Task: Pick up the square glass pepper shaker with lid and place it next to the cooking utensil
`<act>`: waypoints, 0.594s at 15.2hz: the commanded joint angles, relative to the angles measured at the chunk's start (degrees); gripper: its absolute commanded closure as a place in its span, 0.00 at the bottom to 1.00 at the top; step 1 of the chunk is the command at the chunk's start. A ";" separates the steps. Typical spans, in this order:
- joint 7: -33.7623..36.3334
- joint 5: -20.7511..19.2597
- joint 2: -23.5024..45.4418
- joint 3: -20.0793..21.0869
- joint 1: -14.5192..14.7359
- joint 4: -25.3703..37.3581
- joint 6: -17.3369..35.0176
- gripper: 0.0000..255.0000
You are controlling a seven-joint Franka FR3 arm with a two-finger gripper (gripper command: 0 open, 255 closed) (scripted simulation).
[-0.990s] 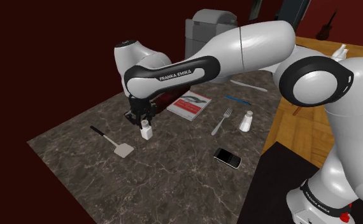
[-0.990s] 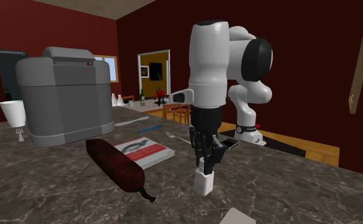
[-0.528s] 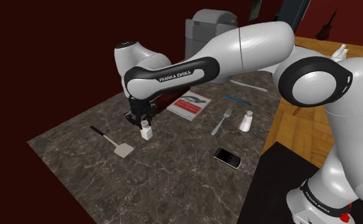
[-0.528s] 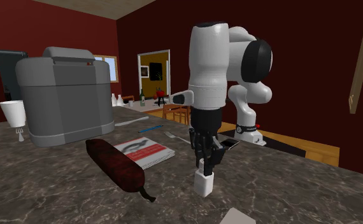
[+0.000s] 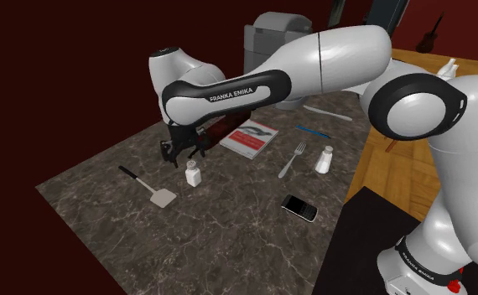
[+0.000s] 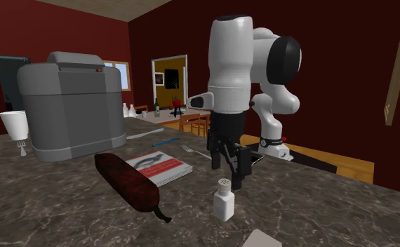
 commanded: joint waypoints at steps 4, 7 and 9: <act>-0.27 0.15 -0.06 0.10 0.40 5.01 -5.07 0.00; -0.27 0.15 -0.06 0.10 0.40 5.01 -5.07 0.00; -0.27 0.15 -0.06 0.10 0.40 5.01 -5.07 0.00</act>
